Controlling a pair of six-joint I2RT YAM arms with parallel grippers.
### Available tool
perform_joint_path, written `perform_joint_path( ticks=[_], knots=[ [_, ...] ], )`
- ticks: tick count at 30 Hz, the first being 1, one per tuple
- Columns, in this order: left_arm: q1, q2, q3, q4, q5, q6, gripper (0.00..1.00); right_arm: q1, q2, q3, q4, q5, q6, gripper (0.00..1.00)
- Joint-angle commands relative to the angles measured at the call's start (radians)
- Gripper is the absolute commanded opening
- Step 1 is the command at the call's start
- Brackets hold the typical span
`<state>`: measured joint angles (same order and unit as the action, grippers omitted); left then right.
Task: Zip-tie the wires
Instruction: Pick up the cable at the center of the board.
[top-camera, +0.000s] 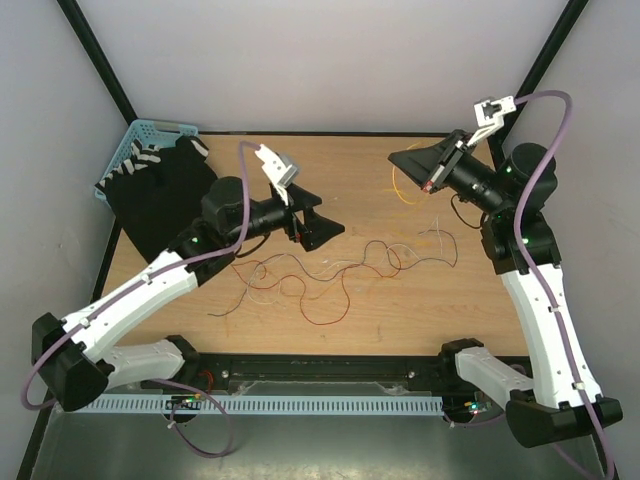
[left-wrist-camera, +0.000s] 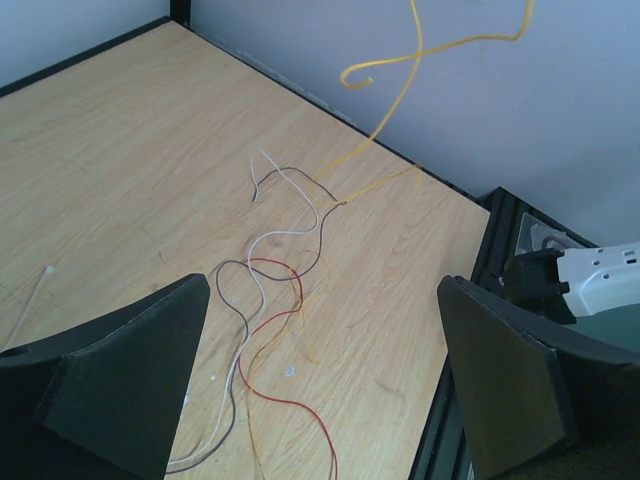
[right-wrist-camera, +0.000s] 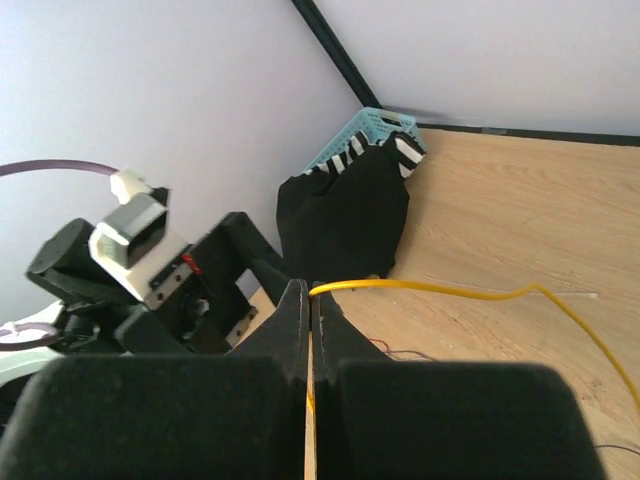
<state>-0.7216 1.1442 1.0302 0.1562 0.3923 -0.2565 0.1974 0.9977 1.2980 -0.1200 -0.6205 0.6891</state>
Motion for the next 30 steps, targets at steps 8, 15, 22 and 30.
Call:
perform_joint_path(
  ticks=[8,15,22,30],
  knots=[
    [-0.031,0.093,-0.169,0.363,-0.208,-0.118,0.99,-0.001,-0.073,0.003,0.187,-0.112,0.138,0.00],
    [-0.049,0.179,-0.246,0.620,-0.305,-0.155,0.99,0.000,-0.092,-0.003,0.236,-0.122,0.189,0.00],
    [-0.093,0.335,-0.254,0.955,-0.144,-0.265,0.99,-0.002,-0.099,0.004,0.220,-0.121,0.178,0.00],
    [-0.170,0.350,-0.275,0.956,-0.136,-0.215,0.99,-0.001,-0.109,0.002,0.256,-0.125,0.205,0.00]
  ],
)
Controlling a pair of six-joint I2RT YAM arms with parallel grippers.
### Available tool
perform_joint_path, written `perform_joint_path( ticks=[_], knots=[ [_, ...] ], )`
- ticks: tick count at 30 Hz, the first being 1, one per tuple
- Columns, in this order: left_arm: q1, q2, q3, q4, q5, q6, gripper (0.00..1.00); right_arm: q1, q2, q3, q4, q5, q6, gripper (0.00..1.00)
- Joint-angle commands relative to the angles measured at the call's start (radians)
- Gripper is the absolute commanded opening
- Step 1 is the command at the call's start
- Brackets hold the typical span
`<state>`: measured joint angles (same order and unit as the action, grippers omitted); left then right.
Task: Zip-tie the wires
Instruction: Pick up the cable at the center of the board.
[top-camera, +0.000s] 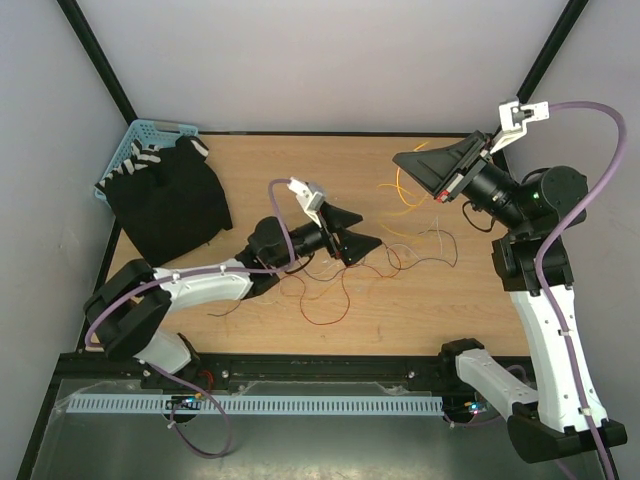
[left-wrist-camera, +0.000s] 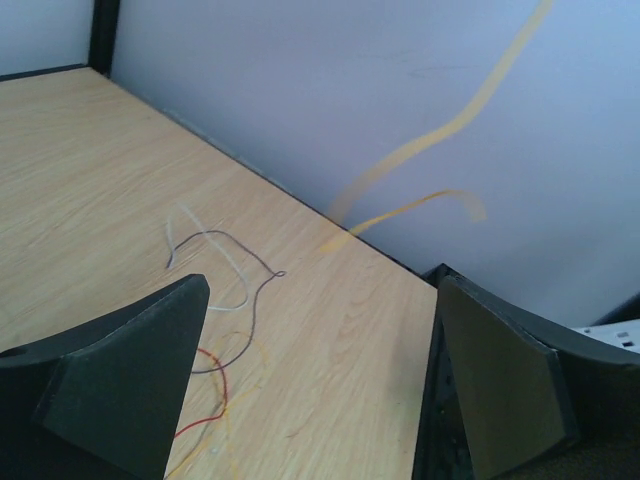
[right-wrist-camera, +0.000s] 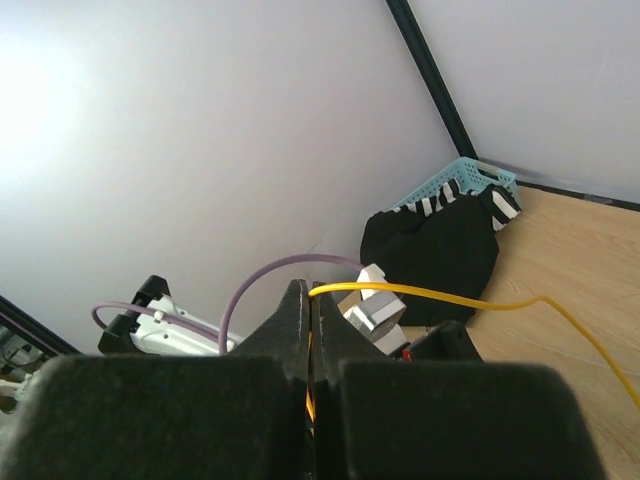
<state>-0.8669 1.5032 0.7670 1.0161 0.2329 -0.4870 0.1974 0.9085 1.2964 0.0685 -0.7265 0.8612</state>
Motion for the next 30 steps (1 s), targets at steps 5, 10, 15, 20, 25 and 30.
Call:
perform_joint_path(
  ticks=[5,10,15,20,25,30],
  knots=[
    [-0.037,0.056,0.042,0.102,-0.036,0.052,0.99,-0.001,-0.028,0.005,0.091,-0.021,0.057,0.00],
    [-0.037,0.112,0.089,0.106,-0.135,0.127,0.99,-0.001,-0.035,0.015,0.088,-0.015,0.054,0.00],
    [-0.035,0.166,0.118,0.107,-0.193,0.145,0.99,0.000,-0.035,0.014,0.089,-0.019,0.056,0.00],
    [-0.026,0.221,0.158,0.119,-0.198,0.126,0.99,0.000,-0.037,0.017,0.088,-0.022,0.053,0.00],
    [-0.028,0.257,0.196,0.139,-0.141,0.091,0.99,-0.001,-0.037,0.021,0.083,-0.021,0.049,0.00],
    [-0.030,0.267,0.204,0.146,-0.128,0.082,0.99,-0.001,-0.038,0.019,0.079,-0.016,0.047,0.00]
  ],
)
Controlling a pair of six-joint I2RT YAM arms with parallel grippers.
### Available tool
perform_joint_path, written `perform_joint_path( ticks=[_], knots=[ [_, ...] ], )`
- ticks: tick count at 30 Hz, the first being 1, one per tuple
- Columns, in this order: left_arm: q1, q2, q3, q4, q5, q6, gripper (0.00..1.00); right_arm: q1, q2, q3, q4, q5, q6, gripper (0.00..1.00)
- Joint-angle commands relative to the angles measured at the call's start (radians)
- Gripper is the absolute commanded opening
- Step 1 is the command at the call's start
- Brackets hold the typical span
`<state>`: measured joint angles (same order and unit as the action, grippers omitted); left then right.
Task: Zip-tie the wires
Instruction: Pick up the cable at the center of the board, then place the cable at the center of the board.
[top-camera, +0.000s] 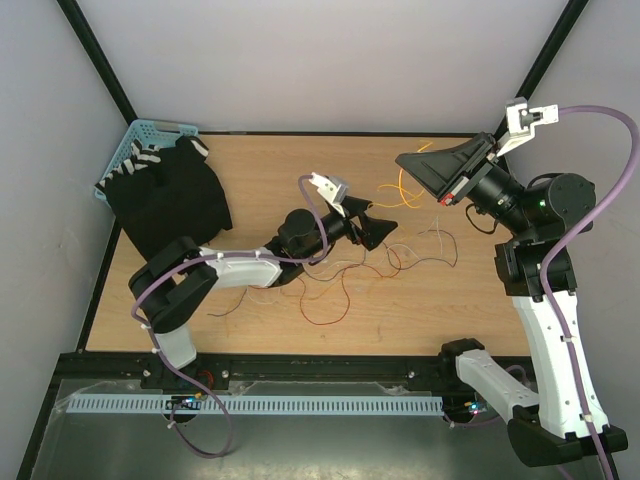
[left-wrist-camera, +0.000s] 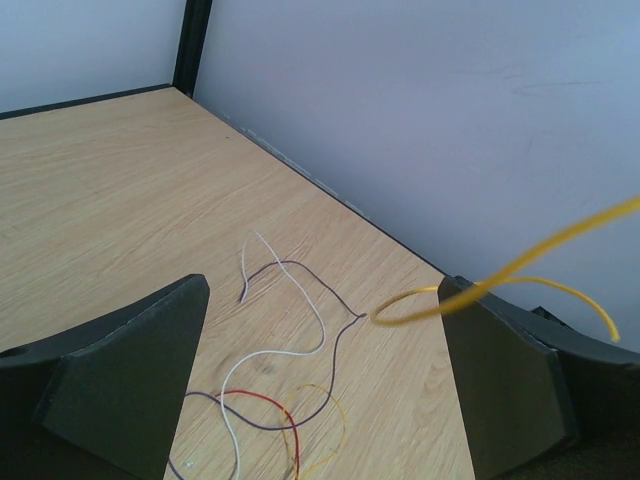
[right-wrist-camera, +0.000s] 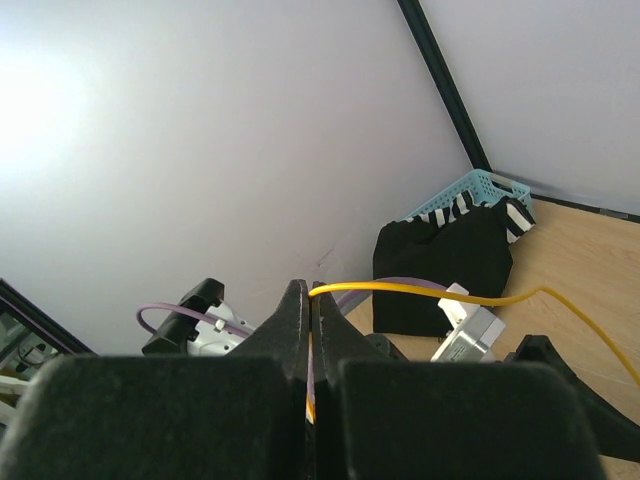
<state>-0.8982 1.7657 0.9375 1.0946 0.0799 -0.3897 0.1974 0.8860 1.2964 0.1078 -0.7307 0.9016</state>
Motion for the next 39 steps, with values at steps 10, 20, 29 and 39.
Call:
perform_joint_path(
  ticks=[10,20,29,39],
  knots=[
    [-0.005,0.060,0.081,0.076,0.118,-0.035,0.84,-0.001,-0.023,0.004,0.042,0.006,0.012,0.00],
    [-0.005,0.070,0.044,0.076,0.151,-0.042,0.32,-0.001,-0.029,-0.003,0.015,0.038,-0.013,0.00],
    [0.081,-0.161,-0.250,0.054,0.089,-0.040,0.00,-0.001,0.024,0.026,-0.258,0.082,-0.256,0.00],
    [0.270,-0.830,-0.341,-0.906,-0.019,0.070,0.00,0.001,0.097,-0.215,-0.535,-0.049,-0.575,0.00]
  ],
)
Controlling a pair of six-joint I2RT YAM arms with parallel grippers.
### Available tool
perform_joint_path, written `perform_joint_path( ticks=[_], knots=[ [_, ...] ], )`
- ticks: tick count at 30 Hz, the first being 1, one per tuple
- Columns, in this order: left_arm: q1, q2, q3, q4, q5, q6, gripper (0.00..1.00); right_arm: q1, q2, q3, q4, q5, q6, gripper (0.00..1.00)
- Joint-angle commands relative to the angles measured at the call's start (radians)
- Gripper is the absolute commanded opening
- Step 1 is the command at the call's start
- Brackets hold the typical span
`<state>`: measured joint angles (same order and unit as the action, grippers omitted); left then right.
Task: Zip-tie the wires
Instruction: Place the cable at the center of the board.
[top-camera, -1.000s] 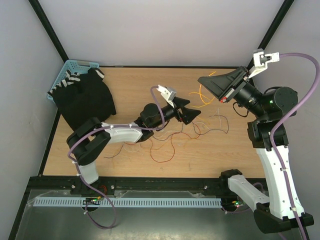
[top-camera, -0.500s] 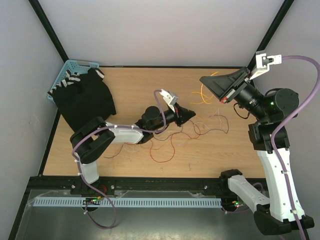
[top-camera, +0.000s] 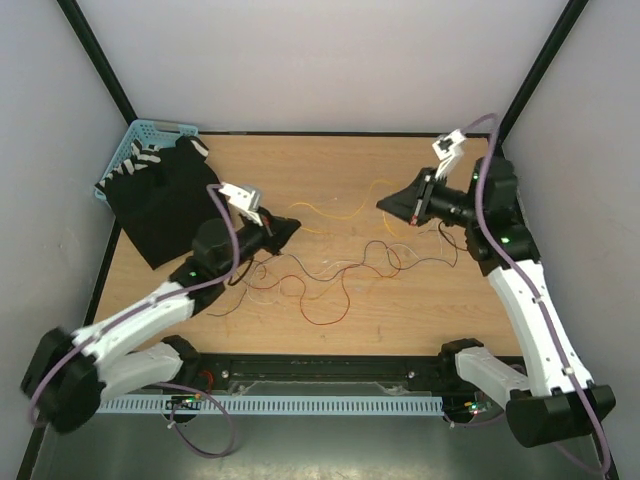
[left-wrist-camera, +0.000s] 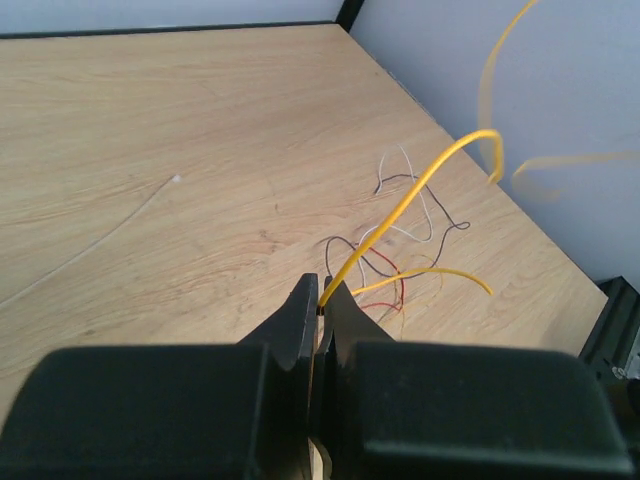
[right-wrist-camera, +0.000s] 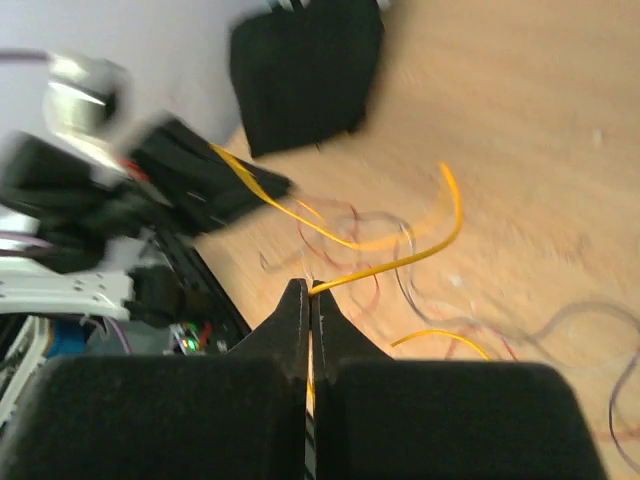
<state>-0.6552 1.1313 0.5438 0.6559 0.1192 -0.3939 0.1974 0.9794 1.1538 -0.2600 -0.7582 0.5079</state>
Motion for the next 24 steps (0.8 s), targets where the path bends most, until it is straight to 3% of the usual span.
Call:
perform_joint_path(
  ticks=[1,5,8,15,24],
  knots=[
    [0.043,-0.236,0.082,-0.580,-0.061,0.088,0.00,0.001,0.007,-0.104,-0.182,-0.009,-0.204,0.00],
    [0.081,-0.294,0.250,-1.006,-0.088,0.162,0.00,0.032,0.041,-0.208,-0.208,0.056,-0.265,0.00],
    [0.098,-0.271,0.337,-1.191,-0.044,0.212,0.00,0.106,0.085,-0.233,-0.238,0.154,-0.307,0.00],
    [0.118,-0.154,0.473,-1.436,-0.051,0.286,0.00,0.215,0.182,-0.275,-0.285,0.340,-0.354,0.00],
    [0.126,0.037,0.592,-1.641,-0.147,0.354,0.00,0.250,0.281,-0.299,-0.288,0.483,-0.366,0.00]
  ],
)
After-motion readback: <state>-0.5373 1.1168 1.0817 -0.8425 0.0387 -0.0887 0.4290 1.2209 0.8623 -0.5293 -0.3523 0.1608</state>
